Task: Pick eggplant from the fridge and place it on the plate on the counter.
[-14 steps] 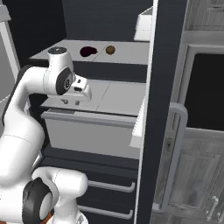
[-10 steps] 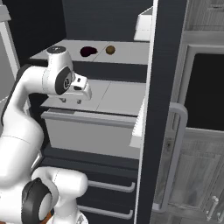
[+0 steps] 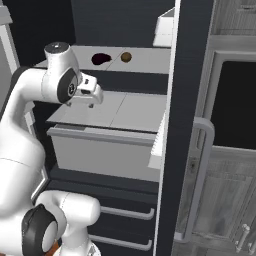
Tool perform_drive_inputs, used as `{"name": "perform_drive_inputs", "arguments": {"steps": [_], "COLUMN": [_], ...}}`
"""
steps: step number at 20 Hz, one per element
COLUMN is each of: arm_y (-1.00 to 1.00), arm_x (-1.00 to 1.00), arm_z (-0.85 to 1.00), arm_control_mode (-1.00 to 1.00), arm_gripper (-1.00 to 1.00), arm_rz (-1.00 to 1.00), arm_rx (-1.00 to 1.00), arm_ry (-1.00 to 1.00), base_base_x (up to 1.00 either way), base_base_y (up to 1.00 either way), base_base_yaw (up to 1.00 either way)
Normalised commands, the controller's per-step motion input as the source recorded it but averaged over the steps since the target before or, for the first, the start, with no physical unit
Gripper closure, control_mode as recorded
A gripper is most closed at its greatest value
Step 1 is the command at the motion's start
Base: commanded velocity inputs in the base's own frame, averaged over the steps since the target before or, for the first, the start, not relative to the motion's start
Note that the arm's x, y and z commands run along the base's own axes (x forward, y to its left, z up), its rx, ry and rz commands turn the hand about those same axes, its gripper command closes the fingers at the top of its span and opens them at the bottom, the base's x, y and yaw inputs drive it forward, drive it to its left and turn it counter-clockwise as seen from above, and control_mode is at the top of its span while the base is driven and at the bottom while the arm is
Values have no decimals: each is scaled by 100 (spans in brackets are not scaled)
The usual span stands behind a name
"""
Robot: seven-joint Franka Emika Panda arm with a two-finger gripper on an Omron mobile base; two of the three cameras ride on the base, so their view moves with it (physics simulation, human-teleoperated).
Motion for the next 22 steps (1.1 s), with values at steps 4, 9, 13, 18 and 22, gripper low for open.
{"name": "perform_drive_inputs", "arguments": {"steps": [4,9,13,18,22], "arm_y": [4,1,8,9,7], "arm_x": [3,14,23,28,33], "arm_z": [50,44,42,32,21], "arm_control_mode": [-100,-100,-100,-100,-100], "arm_gripper": [-100,-100,-100,-100,-100], "arm_rz": [0,0,-2,-4,-4], "arm_rx": [0,0,0,0,0], "arm_ry": [-7,-11,-17,-16,-26], "base_base_x": [0,0,0,0,0], "base_base_y": [0,0,0,0,0], "base_base_yaw": [0,0,0,0,0]}}
